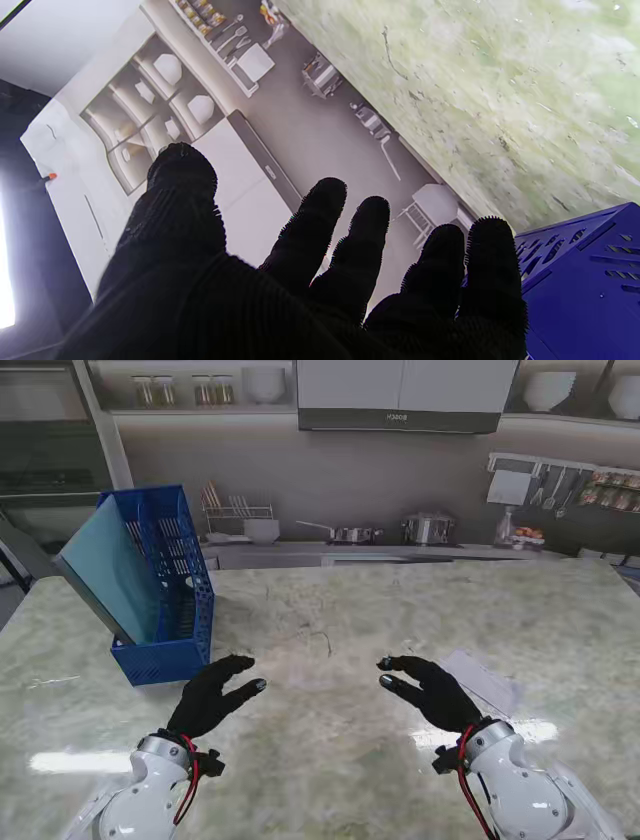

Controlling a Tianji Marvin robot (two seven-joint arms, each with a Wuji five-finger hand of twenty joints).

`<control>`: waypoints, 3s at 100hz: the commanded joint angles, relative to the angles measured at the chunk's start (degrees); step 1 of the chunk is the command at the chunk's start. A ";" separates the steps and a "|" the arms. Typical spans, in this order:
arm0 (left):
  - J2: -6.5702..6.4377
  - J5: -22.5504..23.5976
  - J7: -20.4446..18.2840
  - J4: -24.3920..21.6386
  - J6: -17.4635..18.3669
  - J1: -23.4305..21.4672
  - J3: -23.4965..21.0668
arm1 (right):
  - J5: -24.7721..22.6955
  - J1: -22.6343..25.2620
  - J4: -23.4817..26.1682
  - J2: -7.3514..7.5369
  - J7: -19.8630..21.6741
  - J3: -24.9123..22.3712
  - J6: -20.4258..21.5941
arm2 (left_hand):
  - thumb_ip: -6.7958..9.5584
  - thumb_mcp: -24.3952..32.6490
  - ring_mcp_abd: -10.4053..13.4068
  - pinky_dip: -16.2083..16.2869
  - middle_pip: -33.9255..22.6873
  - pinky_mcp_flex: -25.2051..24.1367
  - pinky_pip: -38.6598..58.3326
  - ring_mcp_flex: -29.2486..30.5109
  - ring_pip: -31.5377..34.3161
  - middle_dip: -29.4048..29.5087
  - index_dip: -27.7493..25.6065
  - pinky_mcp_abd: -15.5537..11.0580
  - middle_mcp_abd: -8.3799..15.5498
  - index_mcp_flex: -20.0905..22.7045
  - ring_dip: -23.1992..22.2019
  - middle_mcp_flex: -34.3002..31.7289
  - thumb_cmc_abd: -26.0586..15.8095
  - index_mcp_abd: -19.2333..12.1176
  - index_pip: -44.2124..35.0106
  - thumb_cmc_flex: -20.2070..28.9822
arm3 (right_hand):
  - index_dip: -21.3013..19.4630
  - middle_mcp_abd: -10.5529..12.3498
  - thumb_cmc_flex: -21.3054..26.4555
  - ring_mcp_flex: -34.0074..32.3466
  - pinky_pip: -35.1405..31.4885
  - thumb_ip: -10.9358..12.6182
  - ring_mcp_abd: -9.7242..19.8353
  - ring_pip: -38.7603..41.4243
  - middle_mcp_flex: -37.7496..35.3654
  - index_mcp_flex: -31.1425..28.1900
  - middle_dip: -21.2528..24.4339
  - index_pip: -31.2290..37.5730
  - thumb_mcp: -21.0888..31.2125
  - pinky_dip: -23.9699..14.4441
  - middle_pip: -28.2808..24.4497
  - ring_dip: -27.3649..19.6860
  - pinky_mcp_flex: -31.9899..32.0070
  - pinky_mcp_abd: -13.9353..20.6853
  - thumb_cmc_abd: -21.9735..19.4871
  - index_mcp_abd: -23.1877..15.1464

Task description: Open the sliding file folder, put the receipt in and insert it into the document holder

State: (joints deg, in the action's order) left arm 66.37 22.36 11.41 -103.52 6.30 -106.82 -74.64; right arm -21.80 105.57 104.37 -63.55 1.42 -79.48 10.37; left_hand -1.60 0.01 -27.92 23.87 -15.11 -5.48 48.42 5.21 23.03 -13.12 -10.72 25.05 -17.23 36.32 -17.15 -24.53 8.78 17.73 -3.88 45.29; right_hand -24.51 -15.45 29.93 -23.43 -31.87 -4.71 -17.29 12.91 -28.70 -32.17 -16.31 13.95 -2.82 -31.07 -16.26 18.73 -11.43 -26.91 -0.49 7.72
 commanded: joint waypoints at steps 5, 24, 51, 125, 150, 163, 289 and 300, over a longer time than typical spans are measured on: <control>0.03 0.59 -0.11 -0.41 -0.04 -0.68 -0.14 | 0.84 0.62 0.59 -0.01 1.27 0.07 -0.51 | -1.41 -1.00 0.75 0.09 1.05 -0.91 0.78 -0.69 -0.43 0.15 -0.08 0.02 2.10 -0.95 0.44 0.91 -1.52 -1.99 0.13 -0.71 | 0.17 1.00 -0.60 -1.26 1.13 -0.84 1.00 1.20 0.32 -0.68 0.47 0.66 -0.43 -1.26 -0.57 -0.42 -0.78 -1.59 1.03 -0.68; 0.09 1.00 0.43 -0.59 -0.11 -1.05 -0.26 | 1.22 0.83 0.77 0.05 1.69 0.05 -0.60 | -1.40 -0.96 0.72 -0.25 1.04 -0.95 0.13 -0.70 -0.66 0.15 -0.22 0.17 2.17 -0.90 0.56 0.90 -1.71 -1.94 0.08 -0.53 | 0.20 0.77 -0.54 -2.43 1.46 -0.84 0.95 1.47 -0.87 -1.84 0.60 1.16 -0.47 -2.05 -0.49 -0.31 -1.60 -1.82 1.08 -0.53; 0.10 2.29 1.18 -1.52 0.28 -1.98 -1.11 | 1.34 1.05 1.11 0.07 1.96 -0.14 -1.26 | -1.24 -0.88 -0.18 0.03 0.83 -0.66 0.78 -0.62 -0.31 0.06 -0.55 0.20 1.14 -0.56 0.38 0.41 -2.16 -1.45 -0.15 -0.05 | 0.31 0.27 -0.20 -2.67 2.00 -0.79 1.67 1.39 -1.24 -2.43 0.65 1.30 -0.35 -2.85 -0.20 -0.34 -2.02 -1.89 1.02 -0.26; 3.06 12.01 20.49 -5.45 -5.06 -7.71 -9.17 | 1.91 1.05 1.28 0.08 2.46 -0.43 -2.36 | -0.22 -0.63 -11.07 19.47 -31.72 33.63 36.41 26.36 38.50 -18.15 -31.03 -3.20 -3.92 6.32 -20.78 -24.68 -2.72 -3.20 -35.12 4.58 | 0.44 -0.61 -0.13 -3.31 2.96 -0.78 0.86 1.81 -1.84 -3.03 0.52 1.47 -0.43 -4.33 -0.02 -0.22 -2.76 -2.06 1.06 -0.13; 4.87 15.74 30.93 -3.95 -14.94 -6.22 -9.91 | 1.90 1.06 1.24 0.06 2.40 -0.48 -2.55 | -0.22 -0.63 -11.85 14.55 -38.52 49.00 52.69 40.39 46.34 -17.33 -22.03 -11.68 -4.73 9.09 -22.43 -33.57 -2.53 -0.39 -50.31 3.46 | 0.50 -0.66 -0.11 -3.38 3.14 -0.78 0.75 1.84 -1.89 -2.98 0.50 1.35 -0.43 -4.61 0.00 -0.21 -2.88 -2.15 1.06 0.17; 5.72 15.23 33.29 -2.99 -19.39 -4.85 -10.16 | 1.96 0.99 1.15 0.07 2.45 -0.48 -2.59 | -0.23 -0.68 -12.07 12.56 -36.20 49.97 52.99 40.51 45.37 -15.96 -19.06 -12.01 -6.74 9.84 -21.71 -33.42 -2.46 0.97 -47.91 3.30 | 0.51 -0.77 -0.08 -3.37 3.24 -0.78 0.77 1.84 -1.93 -3.02 0.48 1.32 -0.43 -4.74 -0.01 -0.22 -2.90 -2.15 1.12 0.32; 10.31 8.10 44.24 11.79 -29.69 14.85 -9.49 | 2.25 0.94 1.19 0.12 2.92 -0.38 -3.49 | -0.03 -0.75 -8.27 10.96 2.10 7.41 15.81 -1.35 7.02 0.45 2.56 1.87 -14.49 -26.14 -2.89 14.41 -4.75 16.07 4.82 0.84 | 0.46 -1.87 -0.23 -3.50 3.73 -0.78 0.41 1.97 -2.09 -3.50 0.54 0.95 -0.47 -5.42 0.10 -0.24 -3.28 -2.25 1.37 1.75; 10.73 5.94 44.03 13.64 -29.83 17.13 -9.40 | 2.32 0.95 1.24 0.16 3.14 -0.38 -3.52 | -0.10 -0.64 -8.96 10.81 0.80 8.24 16.48 -1.62 10.06 -2.98 1.77 -1.63 -15.54 -25.40 -4.41 14.32 -4.45 16.82 4.77 1.07 | 0.45 -1.98 -0.25 -3.50 3.76 -0.78 0.35 1.98 -2.03 -3.52 0.55 0.89 -0.47 -5.44 0.15 -0.25 -3.29 -2.24 1.38 1.74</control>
State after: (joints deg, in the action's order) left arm 76.64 29.61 56.12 -90.03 -23.28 -90.97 -84.01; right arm -19.71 106.07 105.29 -63.38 4.21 -80.02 7.15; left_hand -1.60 -0.01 -34.21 36.11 -14.38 2.96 65.13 5.14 31.16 -13.89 -7.96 26.92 -33.61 12.38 -20.67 -12.07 5.82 32.66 -0.17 47.76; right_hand -24.46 -16.42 29.93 -25.94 -29.00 -4.71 -17.28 14.42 -30.52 -33.49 -16.21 14.81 -2.82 -35.43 -16.33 18.73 -14.40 -27.56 0.04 9.44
